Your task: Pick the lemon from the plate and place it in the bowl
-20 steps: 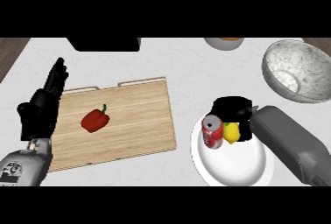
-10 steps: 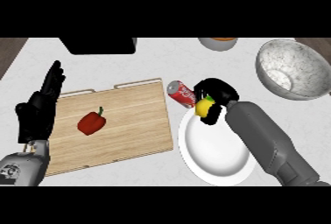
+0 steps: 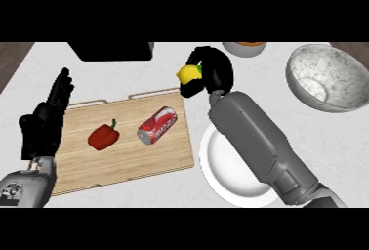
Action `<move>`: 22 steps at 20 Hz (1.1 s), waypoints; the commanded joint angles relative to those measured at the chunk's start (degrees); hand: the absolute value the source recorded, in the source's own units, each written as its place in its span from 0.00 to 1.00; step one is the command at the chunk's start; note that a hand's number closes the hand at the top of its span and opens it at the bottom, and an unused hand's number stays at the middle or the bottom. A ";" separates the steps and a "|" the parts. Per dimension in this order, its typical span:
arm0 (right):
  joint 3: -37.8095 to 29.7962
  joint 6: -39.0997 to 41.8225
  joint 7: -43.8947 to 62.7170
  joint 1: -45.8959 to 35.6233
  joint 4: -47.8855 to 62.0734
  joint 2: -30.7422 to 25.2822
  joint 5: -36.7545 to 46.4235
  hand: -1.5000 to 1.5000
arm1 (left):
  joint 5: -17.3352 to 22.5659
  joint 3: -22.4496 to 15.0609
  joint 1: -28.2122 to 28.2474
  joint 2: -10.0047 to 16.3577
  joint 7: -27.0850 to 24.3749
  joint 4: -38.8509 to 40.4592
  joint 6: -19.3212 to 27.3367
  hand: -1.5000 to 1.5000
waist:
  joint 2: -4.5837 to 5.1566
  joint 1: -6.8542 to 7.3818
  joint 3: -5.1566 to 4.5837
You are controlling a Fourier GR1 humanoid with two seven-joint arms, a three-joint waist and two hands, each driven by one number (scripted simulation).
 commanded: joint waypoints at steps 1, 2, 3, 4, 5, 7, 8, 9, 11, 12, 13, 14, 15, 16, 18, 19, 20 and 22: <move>1.32 -9.11 16.53 -4.63 -1.44 1.12 8.17 1.00 | -1.06 -0.56 1.28 -0.97 -2.21 0.92 0.75 0.50 | 0.29 -0.64 -0.01; 3.34 -10.19 20.26 -3.34 -2.98 1.13 10.06 1.00 | 0.74 0.26 1.08 -0.53 -0.49 -0.58 -0.39 0.50 | 0.12 -0.53 0.04; 3.48 -8.86 23.48 -4.00 -3.99 0.14 12.44 1.00 | 0.03 0.84 1.17 -0.11 -1.59 0.88 -0.03 0.50 | 0.20 -1.15 0.05; 2.99 -10.18 27.56 -6.96 -1.97 0.84 14.86 1.00 | -0.43 0.43 0.28 -0.18 -0.05 0.13 0.15 0.50 | 0.58 -0.17 0.08; 2.51 -9.83 29.25 -6.94 -5.10 0.14 15.46 1.00 | 0.78 1.28 0.66 -0.45 -2.26 0.90 -0.56 0.50 | 0.73 -0.17 0.10; 2.27 -8.59 30.91 -2.54 -10.75 -3.75 16.98 1.00 | -0.14 1.00 0.14 -0.32 -0.28 -1.07 -0.06 0.50 | 0.67 -0.57 0.17; 0.38 -8.78 29.45 -1.14 -11.15 -5.85 16.39 1.00 | -0.59 0.90 0.32 -0.01 0.40 -1.49 -0.19 0.50 | 0.91 -0.13 0.19; -0.76 -7.99 29.77 -1.64 -13.57 -6.73 16.21 1.00 | 0.17 1.15 -1.99 0.66 2.76 -2.18 -1.37 0.50 | 0.94 -0.14 0.21; -1.04 -9.03 27.36 4.63 -16.20 -9.68 17.53 1.00 | -0.67 0.35 1.12 -0.54 1.91 -3.65 -0.53 0.50 | 1.07 0.30 0.22; -3.12 -10.02 26.80 3.76 -16.45 -10.29 16.95 1.00 | -2.18 -0.57 -1.91 -2.00 2.39 -2.30 1.10 0.50 | 1.22 0.20 0.22; -3.87 -10.39 27.72 5.03 -18.20 -11.52 17.61 1.00 | -0.20 1.95 -2.38 -0.42 0.00 1.13 -0.86 0.50 | 1.24 -0.17 0.19; -5.01 -11.18 25.55 7.41 -18.02 -12.86 17.09 1.00 | -1.71 -1.65 2.83 -2.72 1.07 -4.82 0.28 0.50 | 1.18 0.64 0.22; -6.12 -9.49 24.77 8.39 -22.20 -14.94 15.70 1.00 | -0.96 0.61 -1.36 -2.11 -0.73 1.08 -0.21 0.50 | 1.25 -0.28 0.20; -7.84 -11.81 20.33 9.64 -19.35 -16.59 14.89 1.00 | -0.21 2.70 -2.17 1.13 1.71 -1.42 -1.90 0.50 | 1.43 0.55 0.23; -10.46 -12.04 15.36 10.80 -17.74 -19.40 12.73 1.00 | -2.23 -0.07 -4.26 -2.95 1.39 0.80 0.58 0.50 | 1.66 0.56 0.23; -11.54 -13.37 14.94 11.85 -19.33 -19.45 12.64 1.00 | -0.09 1.33 -1.09 -0.44 2.73 -3.27 -2.42 0.50 | 1.47 1.07 0.23; -12.58 -15.54 10.34 12.93 -16.80 -19.02 10.85 1.00 | -3.11 -0.43 -5.19 -3.03 0.53 1.99 0.13 0.50 | 1.76 0.85 0.24; -14.24 -14.78 10.34 11.77 -13.46 -21.87 12.99 1.00 | -0.70 0.86 -1.14 -2.03 -0.14 -0.91 -2.12 0.50 | 1.65 1.46 0.20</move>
